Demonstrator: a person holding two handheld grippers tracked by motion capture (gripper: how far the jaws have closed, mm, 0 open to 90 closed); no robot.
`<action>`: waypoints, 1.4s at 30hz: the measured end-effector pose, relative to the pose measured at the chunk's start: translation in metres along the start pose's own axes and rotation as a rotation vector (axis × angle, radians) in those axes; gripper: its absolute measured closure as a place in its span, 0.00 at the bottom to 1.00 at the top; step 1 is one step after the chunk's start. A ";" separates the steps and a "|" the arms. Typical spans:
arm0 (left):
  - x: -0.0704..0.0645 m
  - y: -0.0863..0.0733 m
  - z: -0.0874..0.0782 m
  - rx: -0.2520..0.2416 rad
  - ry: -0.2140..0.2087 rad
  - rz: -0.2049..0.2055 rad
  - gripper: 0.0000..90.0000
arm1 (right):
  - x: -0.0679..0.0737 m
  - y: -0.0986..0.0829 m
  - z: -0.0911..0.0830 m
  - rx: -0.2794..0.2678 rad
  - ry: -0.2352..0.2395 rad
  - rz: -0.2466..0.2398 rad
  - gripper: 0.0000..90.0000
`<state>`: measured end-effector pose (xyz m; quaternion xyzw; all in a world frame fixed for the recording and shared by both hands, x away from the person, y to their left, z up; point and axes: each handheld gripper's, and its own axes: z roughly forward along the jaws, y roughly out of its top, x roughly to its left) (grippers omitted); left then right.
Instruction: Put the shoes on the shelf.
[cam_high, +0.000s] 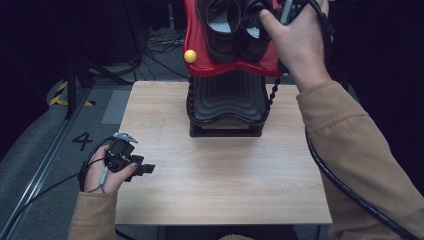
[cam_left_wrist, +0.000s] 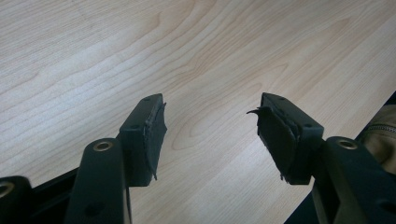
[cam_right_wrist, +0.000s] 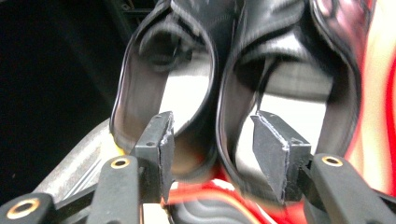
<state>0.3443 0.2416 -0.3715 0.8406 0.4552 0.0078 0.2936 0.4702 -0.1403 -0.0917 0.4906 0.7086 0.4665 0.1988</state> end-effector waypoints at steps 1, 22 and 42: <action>0.000 0.000 0.000 0.000 0.000 0.000 0.47 | -0.002 -0.005 -0.004 -0.003 0.004 -0.014 0.55; -0.009 -0.007 -0.010 -0.014 0.026 -0.010 0.46 | -0.089 -0.101 -0.073 0.076 0.128 -0.158 0.53; -0.018 -0.004 0.002 0.025 0.022 0.009 0.46 | -0.158 -0.201 -0.068 0.186 0.181 -0.177 0.52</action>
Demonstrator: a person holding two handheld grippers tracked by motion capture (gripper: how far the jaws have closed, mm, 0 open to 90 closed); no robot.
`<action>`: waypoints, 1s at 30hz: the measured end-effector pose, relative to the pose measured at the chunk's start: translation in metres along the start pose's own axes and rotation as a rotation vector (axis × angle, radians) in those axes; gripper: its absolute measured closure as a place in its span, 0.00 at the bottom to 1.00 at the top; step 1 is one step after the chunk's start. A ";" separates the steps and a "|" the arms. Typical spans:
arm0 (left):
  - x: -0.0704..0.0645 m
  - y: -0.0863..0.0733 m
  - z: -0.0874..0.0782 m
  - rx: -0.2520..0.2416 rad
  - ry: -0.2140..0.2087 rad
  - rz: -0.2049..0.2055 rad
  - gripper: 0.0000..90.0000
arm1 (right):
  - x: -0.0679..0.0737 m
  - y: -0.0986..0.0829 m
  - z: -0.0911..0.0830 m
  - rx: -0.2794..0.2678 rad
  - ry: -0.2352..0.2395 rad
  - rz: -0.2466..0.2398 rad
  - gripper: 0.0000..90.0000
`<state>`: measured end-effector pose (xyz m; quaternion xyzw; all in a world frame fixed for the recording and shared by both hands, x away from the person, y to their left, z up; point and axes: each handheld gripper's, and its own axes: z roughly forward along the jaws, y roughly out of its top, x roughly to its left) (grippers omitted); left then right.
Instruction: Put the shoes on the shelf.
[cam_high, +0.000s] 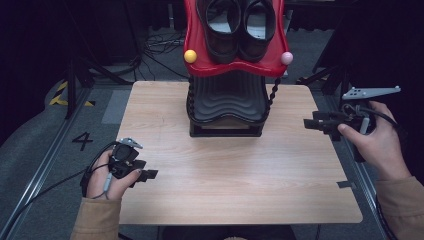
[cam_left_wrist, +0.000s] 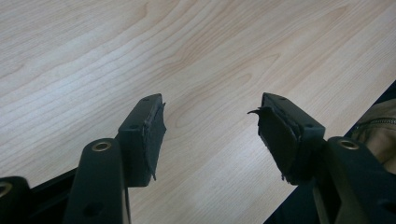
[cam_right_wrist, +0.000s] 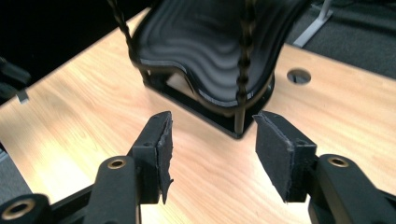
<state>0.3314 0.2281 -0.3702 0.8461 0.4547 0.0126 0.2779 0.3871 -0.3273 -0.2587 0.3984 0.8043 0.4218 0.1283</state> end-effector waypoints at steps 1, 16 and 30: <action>0.000 0.000 0.001 0.002 0.001 0.002 0.46 | -0.003 -0.007 0.004 0.014 0.001 0.000 0.52; -0.005 -0.002 0.008 0.024 0.004 0.004 0.46 | -0.026 -0.085 0.070 0.207 0.070 -0.084 0.50; -0.003 -0.001 0.014 0.042 0.010 0.001 0.46 | -0.023 -0.119 0.118 0.301 0.083 -0.080 0.46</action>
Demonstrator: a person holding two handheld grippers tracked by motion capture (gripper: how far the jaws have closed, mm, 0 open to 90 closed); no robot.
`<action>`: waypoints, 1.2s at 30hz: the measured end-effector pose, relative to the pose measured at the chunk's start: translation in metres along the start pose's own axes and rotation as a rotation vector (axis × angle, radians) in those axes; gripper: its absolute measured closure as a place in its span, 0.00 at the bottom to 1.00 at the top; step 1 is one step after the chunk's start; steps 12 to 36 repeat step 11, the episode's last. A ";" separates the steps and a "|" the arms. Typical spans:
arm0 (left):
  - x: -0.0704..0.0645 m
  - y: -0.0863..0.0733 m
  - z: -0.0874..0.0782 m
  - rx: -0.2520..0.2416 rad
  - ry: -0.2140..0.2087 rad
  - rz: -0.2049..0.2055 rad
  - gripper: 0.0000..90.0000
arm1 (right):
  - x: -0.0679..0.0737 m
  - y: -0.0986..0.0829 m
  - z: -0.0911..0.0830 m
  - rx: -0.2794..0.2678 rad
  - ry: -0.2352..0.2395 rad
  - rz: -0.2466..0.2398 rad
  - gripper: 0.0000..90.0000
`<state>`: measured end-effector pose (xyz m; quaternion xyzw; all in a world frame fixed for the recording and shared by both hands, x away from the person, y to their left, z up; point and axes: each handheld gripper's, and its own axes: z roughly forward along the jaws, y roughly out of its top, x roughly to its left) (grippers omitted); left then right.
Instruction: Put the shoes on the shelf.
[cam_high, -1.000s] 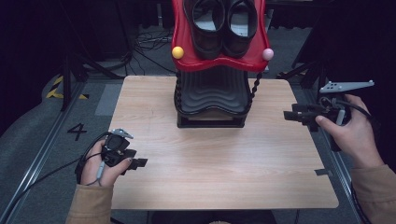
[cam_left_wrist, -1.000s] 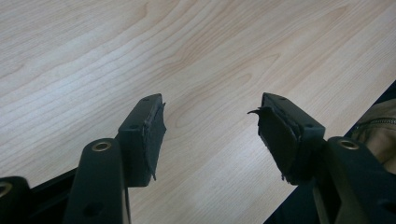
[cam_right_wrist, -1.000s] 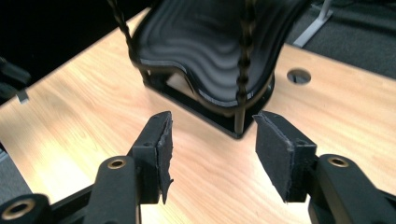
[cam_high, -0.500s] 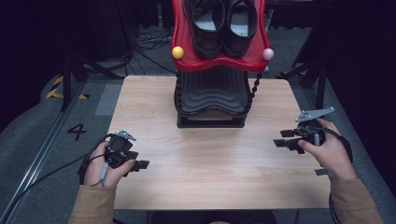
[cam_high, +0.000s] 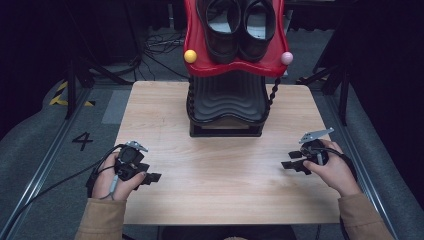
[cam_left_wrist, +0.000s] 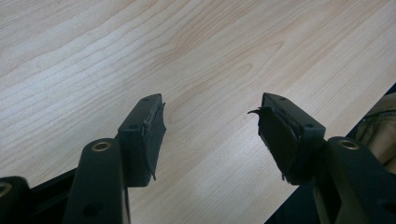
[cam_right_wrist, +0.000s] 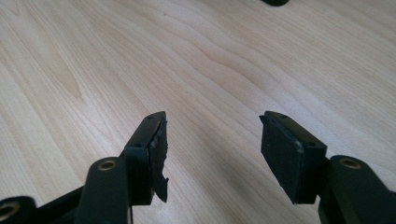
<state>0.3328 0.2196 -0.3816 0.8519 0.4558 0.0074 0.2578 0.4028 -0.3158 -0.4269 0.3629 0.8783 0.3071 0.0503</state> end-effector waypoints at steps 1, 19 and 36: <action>0.001 0.000 0.001 0.008 0.005 0.001 0.46 | 0.000 -0.001 0.002 0.005 0.003 -0.004 0.45; 0.007 -0.001 0.010 0.020 0.065 -0.015 0.43 | -0.002 -0.004 0.009 -0.042 -0.022 -0.004 0.38; 0.007 -0.001 0.010 0.020 0.065 -0.015 0.43 | -0.002 -0.004 0.009 -0.042 -0.022 -0.004 0.38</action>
